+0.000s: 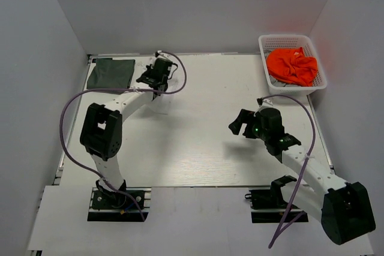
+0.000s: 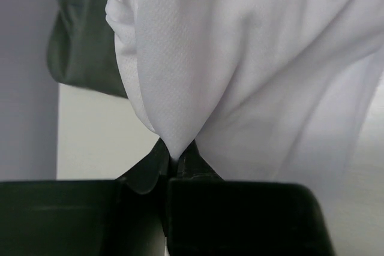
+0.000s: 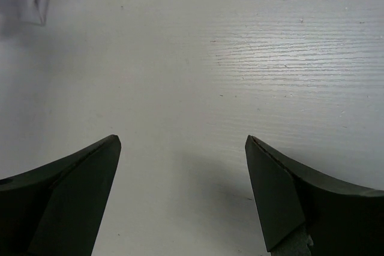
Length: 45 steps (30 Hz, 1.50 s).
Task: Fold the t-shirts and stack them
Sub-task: Put the neatly folded tshirt into the corner of the board with the left arm
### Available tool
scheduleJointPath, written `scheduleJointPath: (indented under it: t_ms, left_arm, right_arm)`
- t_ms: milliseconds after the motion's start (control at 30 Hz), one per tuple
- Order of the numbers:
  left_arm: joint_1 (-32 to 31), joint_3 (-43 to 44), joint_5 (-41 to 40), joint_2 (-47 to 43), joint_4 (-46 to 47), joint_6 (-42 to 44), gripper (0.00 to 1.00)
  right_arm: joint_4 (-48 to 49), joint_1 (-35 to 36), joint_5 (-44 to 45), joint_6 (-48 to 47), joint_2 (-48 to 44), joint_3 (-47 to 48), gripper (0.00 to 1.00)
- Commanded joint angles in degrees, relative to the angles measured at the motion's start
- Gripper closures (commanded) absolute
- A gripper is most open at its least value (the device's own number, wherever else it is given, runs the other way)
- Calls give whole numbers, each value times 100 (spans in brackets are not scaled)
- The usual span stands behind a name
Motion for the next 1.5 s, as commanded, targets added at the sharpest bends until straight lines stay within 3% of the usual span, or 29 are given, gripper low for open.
scheduleJointPath:
  t_ms: [0,433,567,733,1233,1467]
  left_arm:
    - [464,505,163,93,507,874,100]
    - [1669,1684,814,999,928,1815,100]
    - [1793,2473,901,1192,264,1755,100]
    - [1846,2869,1025,1193,77,1701,100]
    - [2214,3117,1104,1087,-232,1596,100]
    - [2654,3274,1113,1587,-170,1543,100]
  right_arm:
    - [163,6,35,-102,264,364,10]
    - [497,-11,-229,-155,1346,926,10]
    - [786,6,-334,-138,1320,778,10]
    - [831,-3,-335,-76,1258,751,10]
    - [761,-20,-299,-67,1188,803,10]
    - [726,-3,-256,-41,1486,970,10]
